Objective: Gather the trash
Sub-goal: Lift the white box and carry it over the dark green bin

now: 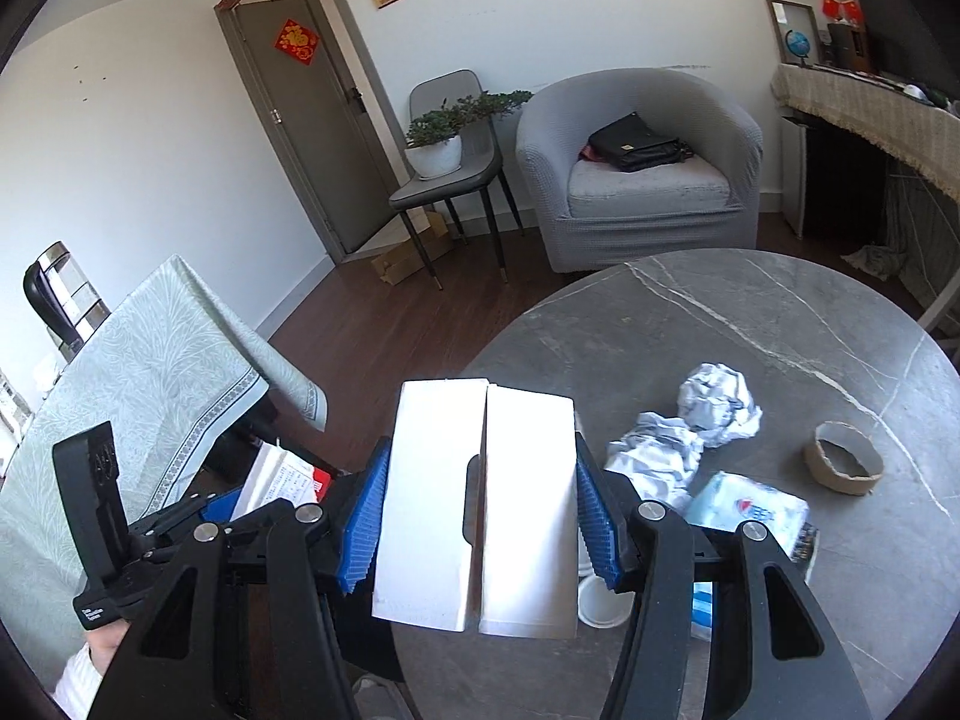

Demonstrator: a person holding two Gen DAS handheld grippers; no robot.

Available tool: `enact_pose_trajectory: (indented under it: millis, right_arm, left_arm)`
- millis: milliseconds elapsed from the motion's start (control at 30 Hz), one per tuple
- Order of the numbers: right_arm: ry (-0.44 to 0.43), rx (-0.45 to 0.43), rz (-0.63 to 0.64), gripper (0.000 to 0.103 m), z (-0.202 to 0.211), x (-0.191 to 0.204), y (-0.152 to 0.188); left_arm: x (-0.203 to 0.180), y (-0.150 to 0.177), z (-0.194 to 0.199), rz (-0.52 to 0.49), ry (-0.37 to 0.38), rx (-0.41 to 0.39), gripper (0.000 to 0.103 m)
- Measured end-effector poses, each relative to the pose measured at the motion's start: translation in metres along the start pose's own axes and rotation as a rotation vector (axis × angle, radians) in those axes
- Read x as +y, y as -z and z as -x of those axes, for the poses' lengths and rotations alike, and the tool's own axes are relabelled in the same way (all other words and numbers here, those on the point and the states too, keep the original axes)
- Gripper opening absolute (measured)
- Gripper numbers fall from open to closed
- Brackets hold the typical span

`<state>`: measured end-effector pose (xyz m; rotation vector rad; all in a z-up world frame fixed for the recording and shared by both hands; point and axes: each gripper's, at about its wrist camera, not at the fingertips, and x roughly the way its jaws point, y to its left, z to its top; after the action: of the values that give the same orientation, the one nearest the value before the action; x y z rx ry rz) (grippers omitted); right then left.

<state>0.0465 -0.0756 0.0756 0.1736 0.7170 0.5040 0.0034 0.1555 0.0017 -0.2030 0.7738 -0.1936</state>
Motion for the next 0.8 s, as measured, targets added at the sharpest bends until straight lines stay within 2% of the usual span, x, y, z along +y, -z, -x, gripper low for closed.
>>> enact_pose_trajectory:
  millis: [167, 367, 800]
  right_arm:
    - [-0.046, 0.024, 0.051, 0.057, -0.019, 0.037, 0.001]
    - [-0.077, 0.081, 0.082, 0.057, -0.05, 0.064, 0.008]
    - [-0.111, 0.202, 0.146, 0.057, -0.109, 0.116, 0.036]
  left_arm:
    - [0.033, 0.019, -0.011, 0.013, -0.058, 0.078, 0.054]
    - [0.072, 0.05, -0.031, 0.039, -0.117, 0.186, 0.053]
    - [0.111, 0.098, -0.067, 0.03, -0.159, 0.408, 0.054]
